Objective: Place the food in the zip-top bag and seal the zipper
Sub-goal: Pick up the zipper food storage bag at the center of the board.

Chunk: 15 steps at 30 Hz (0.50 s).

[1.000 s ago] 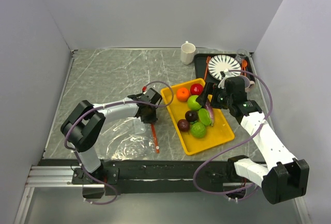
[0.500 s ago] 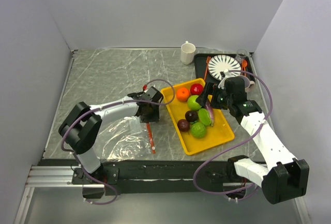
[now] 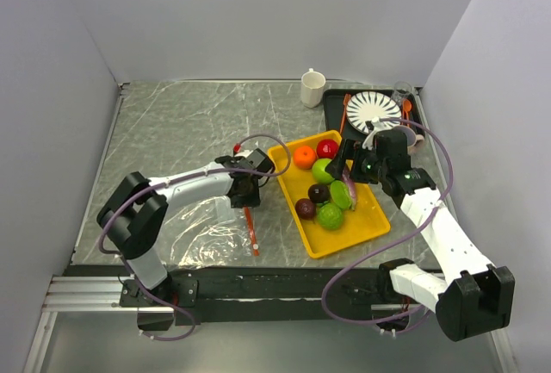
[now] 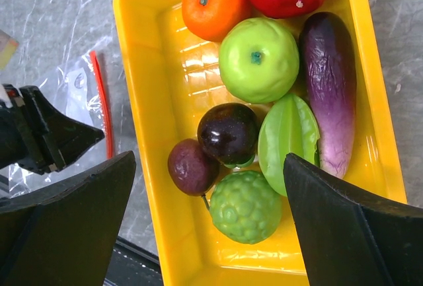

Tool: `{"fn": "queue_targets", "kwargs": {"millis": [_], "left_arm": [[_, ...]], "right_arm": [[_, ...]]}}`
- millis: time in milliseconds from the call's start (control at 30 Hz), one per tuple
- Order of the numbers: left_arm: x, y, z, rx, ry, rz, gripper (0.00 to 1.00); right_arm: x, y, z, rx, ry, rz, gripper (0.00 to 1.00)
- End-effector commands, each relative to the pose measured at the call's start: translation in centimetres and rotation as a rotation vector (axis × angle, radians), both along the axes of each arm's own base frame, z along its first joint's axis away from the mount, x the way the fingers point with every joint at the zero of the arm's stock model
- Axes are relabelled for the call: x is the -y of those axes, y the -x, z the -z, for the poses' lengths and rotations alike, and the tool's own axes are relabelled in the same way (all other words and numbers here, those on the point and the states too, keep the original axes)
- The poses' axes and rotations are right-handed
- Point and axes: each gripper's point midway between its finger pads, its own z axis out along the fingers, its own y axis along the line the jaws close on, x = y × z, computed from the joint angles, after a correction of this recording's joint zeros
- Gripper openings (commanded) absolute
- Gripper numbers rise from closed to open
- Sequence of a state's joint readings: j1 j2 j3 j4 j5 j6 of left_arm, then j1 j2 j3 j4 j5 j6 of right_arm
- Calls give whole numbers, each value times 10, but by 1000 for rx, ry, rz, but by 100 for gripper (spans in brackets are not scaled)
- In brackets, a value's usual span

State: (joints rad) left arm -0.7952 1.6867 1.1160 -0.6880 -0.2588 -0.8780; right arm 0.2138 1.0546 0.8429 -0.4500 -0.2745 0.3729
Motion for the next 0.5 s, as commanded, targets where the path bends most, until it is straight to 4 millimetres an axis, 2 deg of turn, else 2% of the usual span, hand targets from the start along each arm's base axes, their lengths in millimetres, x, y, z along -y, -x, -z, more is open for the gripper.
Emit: {"fn": "queue_targets", "kwargs": {"millis": [0,167,300,333,467], "left_arm": [[-4,4,12,-10,-49,-27,41],[6,5,24,-38,-69,-4,39],[3,13,40,-80,-119,5,33],[1,15,42,-87,-130,2,31],[1,16,45,-91,-134,5,11]], "right_arm": [[-2,1,-5,38,4,-29,100],[-4,2,-2,27,-6,-31,100],[-4,4,-2,33,-4,-34,100],[-3,4,-1,32,-3,-32,100],[-5,5,-1,30,-11,-40,100]]}}
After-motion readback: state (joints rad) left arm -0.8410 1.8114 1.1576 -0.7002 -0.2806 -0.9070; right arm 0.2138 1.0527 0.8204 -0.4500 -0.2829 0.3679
